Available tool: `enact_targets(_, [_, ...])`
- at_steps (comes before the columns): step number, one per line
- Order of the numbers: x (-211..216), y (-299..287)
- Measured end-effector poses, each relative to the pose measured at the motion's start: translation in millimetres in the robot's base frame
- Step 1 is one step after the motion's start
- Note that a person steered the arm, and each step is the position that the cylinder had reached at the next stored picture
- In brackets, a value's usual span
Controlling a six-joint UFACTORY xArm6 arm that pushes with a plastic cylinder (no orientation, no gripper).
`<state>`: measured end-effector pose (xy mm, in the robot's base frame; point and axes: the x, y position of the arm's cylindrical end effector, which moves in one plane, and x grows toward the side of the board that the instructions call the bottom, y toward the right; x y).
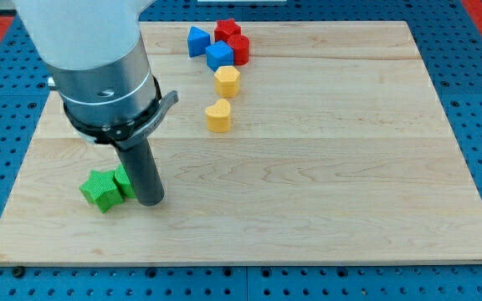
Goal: Move the green circle along with the green star to the left bottom of the board
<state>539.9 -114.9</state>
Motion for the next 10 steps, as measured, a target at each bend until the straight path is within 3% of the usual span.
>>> enact_targets(1, [-15.6,24.0])
enact_targets(3, [-37.8,12.0])
enact_targets(5, [9.4,5.1])
enact_targets(6, [-26.9,39.4])
enact_targets(7, [-47.7,13.7])
enact_targets(8, [-28.9,-39.2])
enact_targets(9, [-20.3,-46.3])
enact_targets(10, [-41.5,47.0])
